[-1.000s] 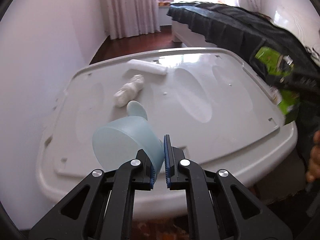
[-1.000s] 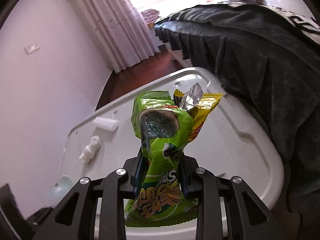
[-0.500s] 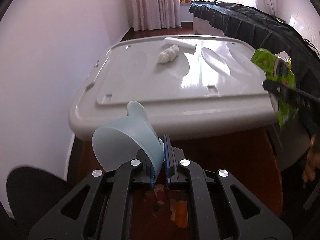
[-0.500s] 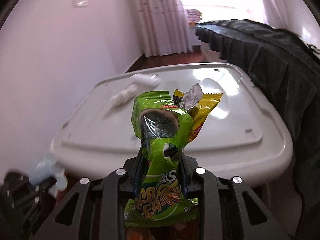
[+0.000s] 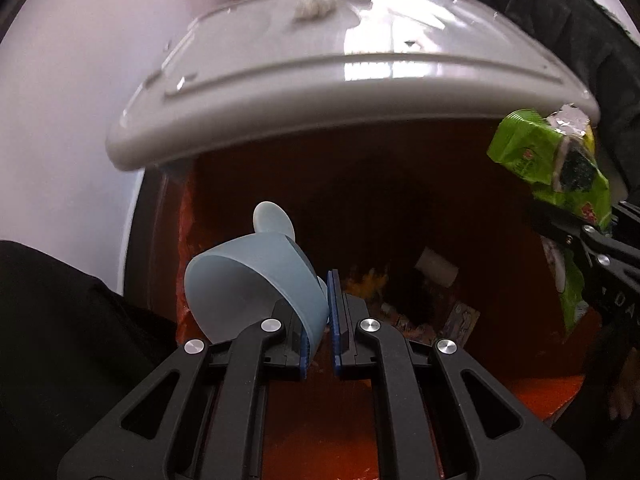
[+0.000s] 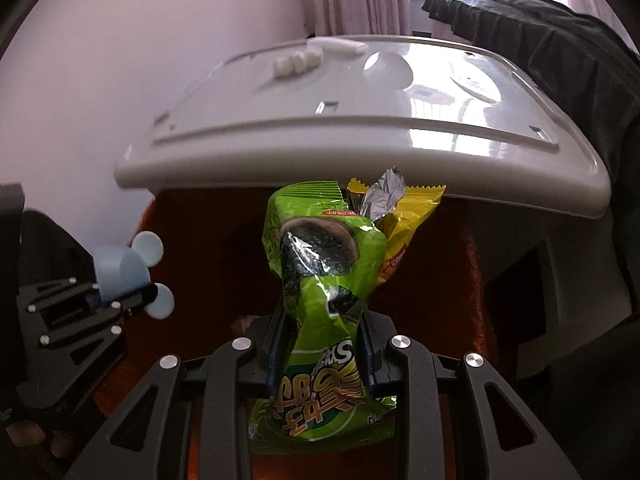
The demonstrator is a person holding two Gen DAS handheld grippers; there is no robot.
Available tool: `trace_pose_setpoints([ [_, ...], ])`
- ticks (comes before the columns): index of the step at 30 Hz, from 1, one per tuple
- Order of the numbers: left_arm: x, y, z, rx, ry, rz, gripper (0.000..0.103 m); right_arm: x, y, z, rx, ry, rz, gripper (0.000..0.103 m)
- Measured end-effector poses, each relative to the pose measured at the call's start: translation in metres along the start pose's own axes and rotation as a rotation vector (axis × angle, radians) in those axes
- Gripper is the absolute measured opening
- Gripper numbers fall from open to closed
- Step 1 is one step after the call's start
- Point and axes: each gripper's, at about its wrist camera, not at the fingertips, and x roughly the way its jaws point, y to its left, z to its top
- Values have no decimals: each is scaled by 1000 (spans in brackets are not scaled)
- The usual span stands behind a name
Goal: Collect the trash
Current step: 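Carry both items over the bin and open both tools to drop them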
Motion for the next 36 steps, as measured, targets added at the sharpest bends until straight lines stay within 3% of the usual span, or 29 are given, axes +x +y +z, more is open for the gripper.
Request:
trace_pose_setpoints([
  [5,12,2,-4,-3,50,3,7,18,3,-6,4,85,-13,32],
  [6,14,3,-4,-5,63,3,7,20,4,-7,5,98,-12,37],
  [8,18,4,-3,-9,86,24,16,25,4,-7,6,127,-22,63],
  [9,20,4,-3,-12,103,45,45,27,4,-7,7,131,-40,75],
  [10,21,4,-3,-13,110,64,83,26,4,-7,9,125,-52,75],
  [11,20,4,-2,-12,106,80,90,25,2,-7,17,120,-51,75],
  [14,12,3,-2,-6,70,76,90,22,-6,-6,56,112,-53,75],
  [19,15,-2,-1,29,86,104,90,16,-18,-5,124,89,-45,75],
  [29,12,4,4,9,70,86,90,11,-29,3,172,76,-24,75],
  [32,4,10,18,-14,46,40,90,6,-36,17,199,59,10,75],
  [36,-5,17,68,-25,-23,-17,90,-3,-50,54,219,-1,32,77],
])
